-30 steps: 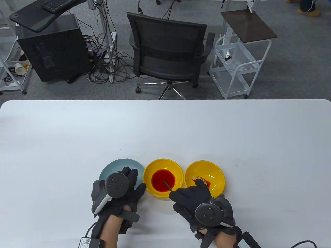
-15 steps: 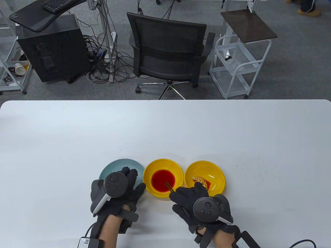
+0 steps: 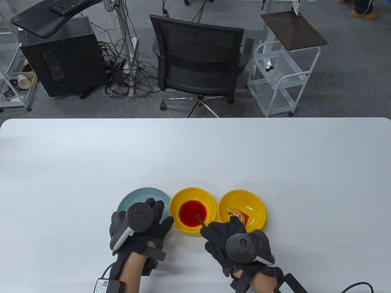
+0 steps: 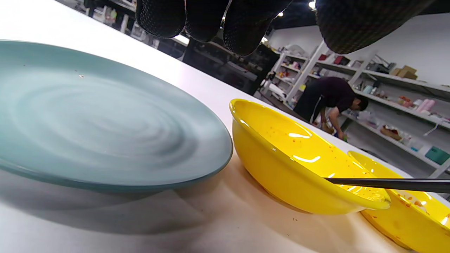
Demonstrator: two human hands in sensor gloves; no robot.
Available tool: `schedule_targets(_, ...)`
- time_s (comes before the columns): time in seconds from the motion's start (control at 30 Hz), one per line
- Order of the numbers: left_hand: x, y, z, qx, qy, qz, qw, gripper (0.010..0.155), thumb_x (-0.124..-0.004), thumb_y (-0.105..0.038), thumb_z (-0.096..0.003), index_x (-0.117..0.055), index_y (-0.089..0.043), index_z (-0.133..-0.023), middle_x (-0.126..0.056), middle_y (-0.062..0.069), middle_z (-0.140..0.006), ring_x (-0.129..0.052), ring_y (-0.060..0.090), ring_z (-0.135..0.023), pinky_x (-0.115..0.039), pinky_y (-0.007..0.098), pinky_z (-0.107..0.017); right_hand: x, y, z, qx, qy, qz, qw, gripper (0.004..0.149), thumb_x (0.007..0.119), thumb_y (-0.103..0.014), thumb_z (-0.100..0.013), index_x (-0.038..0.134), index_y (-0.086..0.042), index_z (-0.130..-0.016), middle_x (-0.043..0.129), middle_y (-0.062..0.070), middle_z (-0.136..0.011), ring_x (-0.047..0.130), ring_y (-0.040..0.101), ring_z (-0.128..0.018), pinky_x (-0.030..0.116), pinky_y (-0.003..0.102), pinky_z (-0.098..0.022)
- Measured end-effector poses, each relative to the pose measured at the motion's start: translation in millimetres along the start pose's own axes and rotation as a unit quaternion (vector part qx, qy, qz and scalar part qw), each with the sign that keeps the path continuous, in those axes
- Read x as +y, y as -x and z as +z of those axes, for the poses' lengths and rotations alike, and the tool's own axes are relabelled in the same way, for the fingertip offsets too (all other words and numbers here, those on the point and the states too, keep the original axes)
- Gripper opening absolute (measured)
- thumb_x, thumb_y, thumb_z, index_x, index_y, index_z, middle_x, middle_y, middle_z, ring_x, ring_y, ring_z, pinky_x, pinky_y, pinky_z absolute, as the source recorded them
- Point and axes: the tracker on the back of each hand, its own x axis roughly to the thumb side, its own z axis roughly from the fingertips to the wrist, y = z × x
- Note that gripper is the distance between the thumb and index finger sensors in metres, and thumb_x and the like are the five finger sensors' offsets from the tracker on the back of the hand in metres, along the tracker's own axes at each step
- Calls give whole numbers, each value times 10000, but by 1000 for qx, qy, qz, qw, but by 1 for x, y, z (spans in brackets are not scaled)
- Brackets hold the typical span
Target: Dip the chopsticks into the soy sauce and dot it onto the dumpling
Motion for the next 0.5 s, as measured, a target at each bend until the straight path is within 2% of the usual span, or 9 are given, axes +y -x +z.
schedule_targets(0.33,-1,1,-1,2,-3,-8,1000,757,-724,-615,-477,-623,-170,-1081,-512,103,-1154,-592,474,-1029,-418,710,-721,-3,2,0,4,4,-6,1000,542,753,-419,-441,798,-132,-899,788,179,-936,885,420,-706,449,779,-678)
schedule_targets(0.5,0,5,-1,8,-3,-5,1000,757,-725,-613,-478,-623,-167,-1081,-512,105,-1153,-592,476,-1028,-417,710,-720,-13,2,2,-6,31,-18,999,521,775,-418,-430,813,-172,-887,858,161,-902,926,403,-676,475,767,-678)
